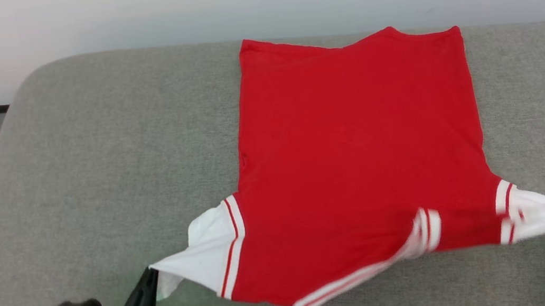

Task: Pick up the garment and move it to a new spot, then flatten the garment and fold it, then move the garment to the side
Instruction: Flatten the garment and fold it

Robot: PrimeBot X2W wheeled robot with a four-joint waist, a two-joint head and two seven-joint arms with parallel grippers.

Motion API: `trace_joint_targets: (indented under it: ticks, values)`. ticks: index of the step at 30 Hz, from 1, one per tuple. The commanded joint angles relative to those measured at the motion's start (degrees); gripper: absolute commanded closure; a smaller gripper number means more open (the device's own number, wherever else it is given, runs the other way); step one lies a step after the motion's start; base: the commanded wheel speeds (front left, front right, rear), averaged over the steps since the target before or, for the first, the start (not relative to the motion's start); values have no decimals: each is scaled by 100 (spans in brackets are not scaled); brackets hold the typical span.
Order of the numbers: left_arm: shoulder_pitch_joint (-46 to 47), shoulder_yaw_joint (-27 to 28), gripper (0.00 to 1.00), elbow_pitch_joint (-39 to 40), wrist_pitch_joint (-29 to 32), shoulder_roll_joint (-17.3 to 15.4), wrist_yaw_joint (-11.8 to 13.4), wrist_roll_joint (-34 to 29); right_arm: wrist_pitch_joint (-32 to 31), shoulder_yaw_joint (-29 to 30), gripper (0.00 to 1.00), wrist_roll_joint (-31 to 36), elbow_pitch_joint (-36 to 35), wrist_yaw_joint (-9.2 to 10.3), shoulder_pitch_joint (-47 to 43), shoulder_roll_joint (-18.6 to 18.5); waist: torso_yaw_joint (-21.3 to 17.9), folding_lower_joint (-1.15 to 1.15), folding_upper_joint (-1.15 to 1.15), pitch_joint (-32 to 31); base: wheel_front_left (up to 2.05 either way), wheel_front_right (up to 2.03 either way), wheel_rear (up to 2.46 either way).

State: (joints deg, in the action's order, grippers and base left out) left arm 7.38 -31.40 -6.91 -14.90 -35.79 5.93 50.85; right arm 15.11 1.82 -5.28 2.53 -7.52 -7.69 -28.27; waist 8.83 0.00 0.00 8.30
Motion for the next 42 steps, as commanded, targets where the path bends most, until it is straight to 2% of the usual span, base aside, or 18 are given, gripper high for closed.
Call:
trace_joint_targets:
  ticks: [1,6,13,14,15,16,17,25,31,36,42]
  values:
    - [-97,104,100,42,-29,55,51,-59,4,89,100,51,-40,6,-83,60,-28,0,0,9,0,0,0]
    - [-567,434,100,121,-28,335,18,-211,4,153,100,36,53,6,-431,391,-115,0,0,21,0,0,0]
    - [-850,667,100,-11,-29,700,-109,-396,-141,29,100,-165,328,6,-472,460,-134,0,0,72,0,0,0]
    - [-852,696,100,-35,-30,744,-144,-431,-185,-8,87,-249,368,6,-479,463,-126,0,0,81,0,0,0]
    - [-857,708,100,-70,-30,782,-163,-462,-230,-49,62,-266,389,6,-477,426,-121,0,0,92,0,0,0]
    - [-851,729,100,-100,-30,826,-195,-486,-255,-94,23,-293,395,6,-463,402,-116,0,0,105,0,0,0]
    - [-833,753,100,-121,-30,866,-223,-513,-296,-141,0,-360,396,6,-449,414,-112,0,0,118,0,0,0]
    - [-667,868,100,-286,-30,1136,-438,-725,-411,-254,0,-707,-102,6,-279,209,-57,0,0,296,0,0,0]
    - [-530,933,100,-352,-31,1336,-553,-882,-762,-190,0,-975,-550,6,518,38,-10,0,0,493,0,0,0]
    - [-314,867,100,-443,-31,1504,-688,-1021,-1126,-382,0,-1206,-303,6,1711,-378,187,0,0,664,0,0,0]
    - [37,666,100,-614,-30,1728,-876,-1142,-1682,-874,0,-1568,622,6,3265,-824,569,0,0,853,0,0,0]
